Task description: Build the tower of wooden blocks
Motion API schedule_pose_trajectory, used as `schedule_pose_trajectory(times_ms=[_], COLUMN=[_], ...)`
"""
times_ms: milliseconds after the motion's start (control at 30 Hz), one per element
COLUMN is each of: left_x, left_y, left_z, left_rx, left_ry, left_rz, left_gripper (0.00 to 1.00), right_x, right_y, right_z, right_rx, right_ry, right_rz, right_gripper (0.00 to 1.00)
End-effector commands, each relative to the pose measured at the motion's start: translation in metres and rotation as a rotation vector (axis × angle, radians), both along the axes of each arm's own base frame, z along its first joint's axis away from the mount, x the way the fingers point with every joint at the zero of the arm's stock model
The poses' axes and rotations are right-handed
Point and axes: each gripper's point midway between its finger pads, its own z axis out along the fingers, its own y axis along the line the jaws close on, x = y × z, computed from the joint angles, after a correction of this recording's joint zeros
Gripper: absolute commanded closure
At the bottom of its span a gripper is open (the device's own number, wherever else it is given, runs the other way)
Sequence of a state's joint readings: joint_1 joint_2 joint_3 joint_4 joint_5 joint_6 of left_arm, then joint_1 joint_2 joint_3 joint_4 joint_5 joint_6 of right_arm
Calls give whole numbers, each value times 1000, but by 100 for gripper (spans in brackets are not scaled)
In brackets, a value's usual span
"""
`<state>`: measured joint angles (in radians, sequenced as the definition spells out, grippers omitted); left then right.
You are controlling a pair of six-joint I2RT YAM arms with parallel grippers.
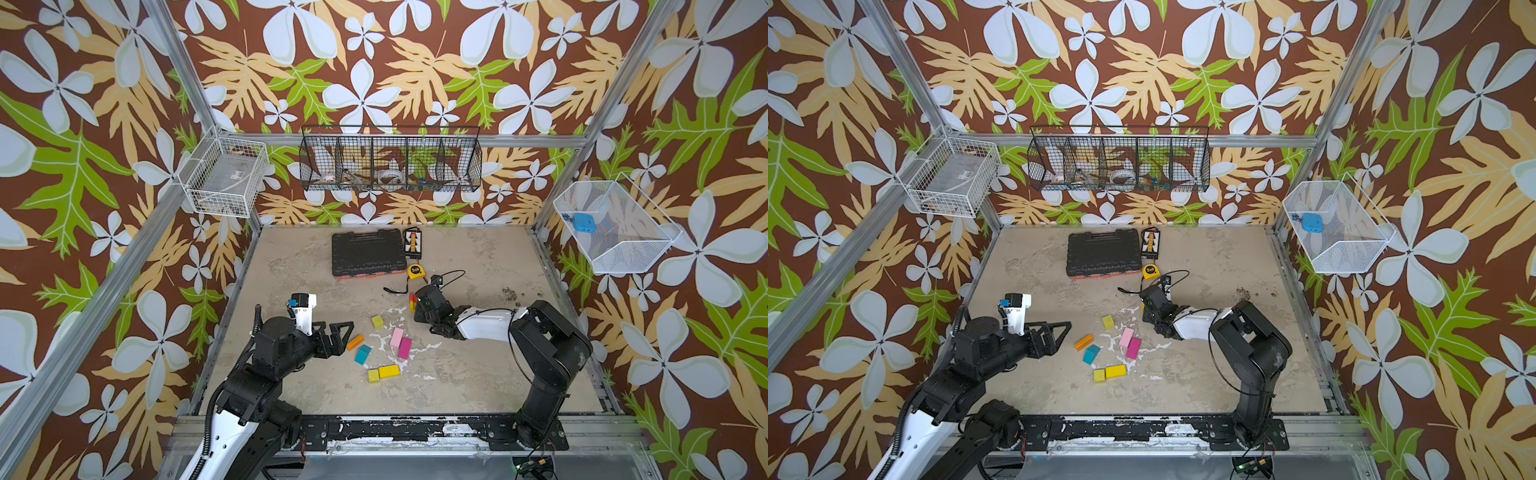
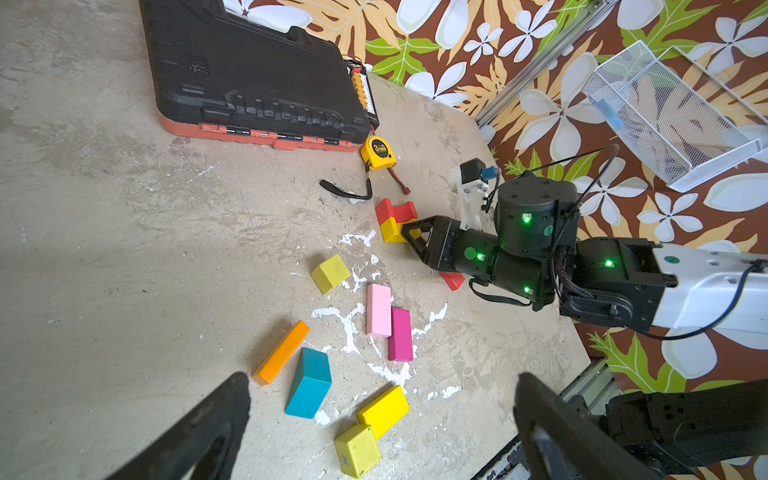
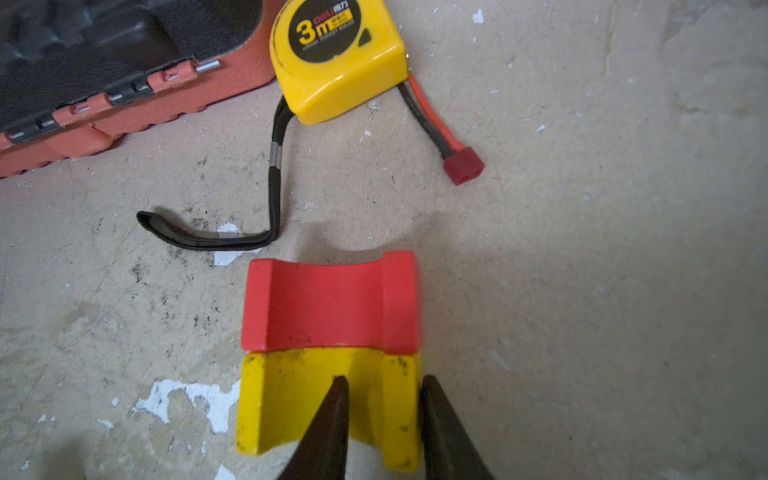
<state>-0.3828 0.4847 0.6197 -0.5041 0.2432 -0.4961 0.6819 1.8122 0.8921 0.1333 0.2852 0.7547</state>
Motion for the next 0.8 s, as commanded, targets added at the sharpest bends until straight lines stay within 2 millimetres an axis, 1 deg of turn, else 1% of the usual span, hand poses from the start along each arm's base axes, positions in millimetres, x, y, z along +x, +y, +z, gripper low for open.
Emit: schedule_pose_trajectory(times_ms=[0, 100, 233, 333, 400, 533, 600, 667, 700, 767], left_x=[0, 0, 1, 1, 2, 4, 4, 4, 4, 3], left_y=[-1, 2, 2, 4, 6, 6, 8, 9, 9, 7], left_z=[2, 4, 4, 5, 5, 4, 8, 11, 13, 16], left_rx=[-5, -7, -10, -9, -5, 0, 9, 9, 8, 7], left_ry=[-7, -13, -10, -9, -6, 2, 5, -4, -6, -14], left_rz=[-2, 12, 19, 29, 45, 45, 57, 59, 57, 44], left_gripper=[0, 0, 0, 0, 0, 0, 0, 0, 0, 0], right_x=[-8, -6, -6, -15, -24, -45, -57, -66, -73, -84], right_y=[-6, -6, -7, -16, -27, -54, -63, -63, -63, -64], right_z=[-4, 5, 21, 33, 39, 39, 36, 27, 19, 8], right_rx=[-38, -44, -49, -47, -44, -50, -28, 9, 23, 16], right_ry=[39, 24, 8, -13, -28, -29, -31, -14, 6, 20], right_rz=[5, 13, 26, 19, 1, -63, -87, -83, -86, -106], right_gripper=[66, 60, 55, 53, 51, 50, 49, 51, 54, 54])
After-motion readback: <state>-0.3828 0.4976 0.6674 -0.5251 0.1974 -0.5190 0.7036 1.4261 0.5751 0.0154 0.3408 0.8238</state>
